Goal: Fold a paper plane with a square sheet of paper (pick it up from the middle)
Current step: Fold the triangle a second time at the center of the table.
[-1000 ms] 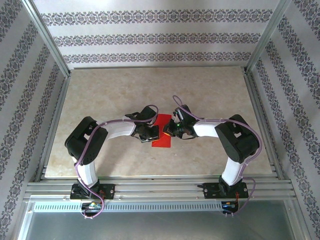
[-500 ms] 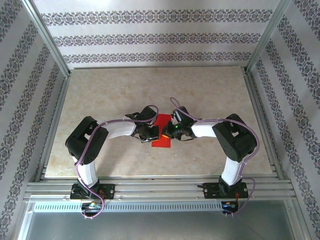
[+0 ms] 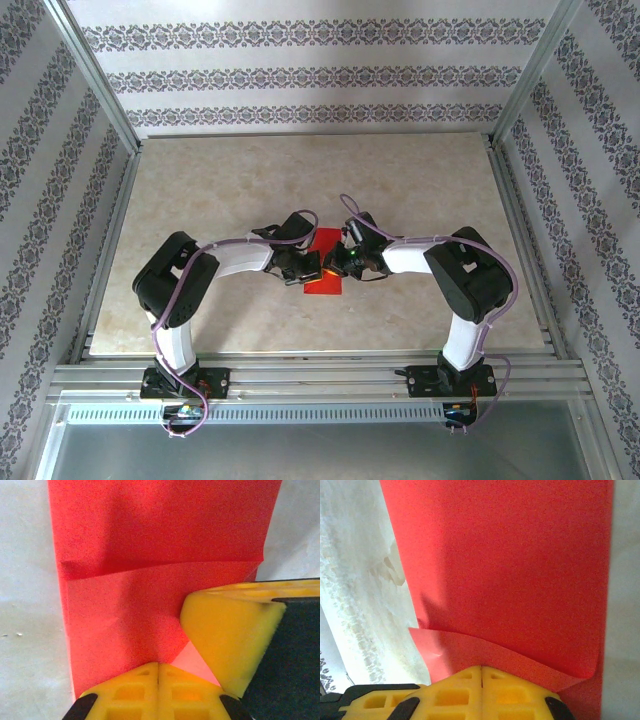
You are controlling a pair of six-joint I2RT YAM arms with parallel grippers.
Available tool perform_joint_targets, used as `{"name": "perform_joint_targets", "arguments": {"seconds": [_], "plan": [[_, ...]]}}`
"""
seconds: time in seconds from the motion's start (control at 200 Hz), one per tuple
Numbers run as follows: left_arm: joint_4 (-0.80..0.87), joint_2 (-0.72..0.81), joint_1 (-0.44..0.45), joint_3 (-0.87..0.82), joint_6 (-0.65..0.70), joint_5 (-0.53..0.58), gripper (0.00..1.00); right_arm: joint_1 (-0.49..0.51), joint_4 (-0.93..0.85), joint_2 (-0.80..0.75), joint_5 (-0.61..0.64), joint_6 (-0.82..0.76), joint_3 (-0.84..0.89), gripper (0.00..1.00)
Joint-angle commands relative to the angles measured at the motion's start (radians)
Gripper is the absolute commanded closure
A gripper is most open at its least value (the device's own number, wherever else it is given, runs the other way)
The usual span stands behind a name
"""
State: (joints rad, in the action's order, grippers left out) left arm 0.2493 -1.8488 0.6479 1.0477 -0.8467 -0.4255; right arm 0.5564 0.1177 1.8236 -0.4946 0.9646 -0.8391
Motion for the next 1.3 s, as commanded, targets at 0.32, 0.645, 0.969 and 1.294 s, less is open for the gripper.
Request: {"name": "perform_joint_targets", "arguments": {"seconds": [0.32, 0.645, 0.969, 1.294], "plan": [[0.056, 0.044, 0.007, -0.103, 0.001, 0.018, 0.97, -0.007, -0.150, 0.052, 0.071, -0.018, -0.022, 0.97], [0.119, 0.189, 0.007, -0.228, 0.010, 0.019, 0.97, -0.008, -0.171, 0.060, 0.080, -0.018, -0.028, 0.97], [0.129, 0.269, 0.004, -0.144, 0.057, 0.048, 0.97, -0.009, -0.184, 0.055, 0.082, -0.034, -0.032, 0.97], [0.013, 0.084, 0.002, -0.058, 0.016, 0.045, 1.00, -0.009, -0.165, 0.049, 0.061, -0.034, -0.037, 0.97]]}}
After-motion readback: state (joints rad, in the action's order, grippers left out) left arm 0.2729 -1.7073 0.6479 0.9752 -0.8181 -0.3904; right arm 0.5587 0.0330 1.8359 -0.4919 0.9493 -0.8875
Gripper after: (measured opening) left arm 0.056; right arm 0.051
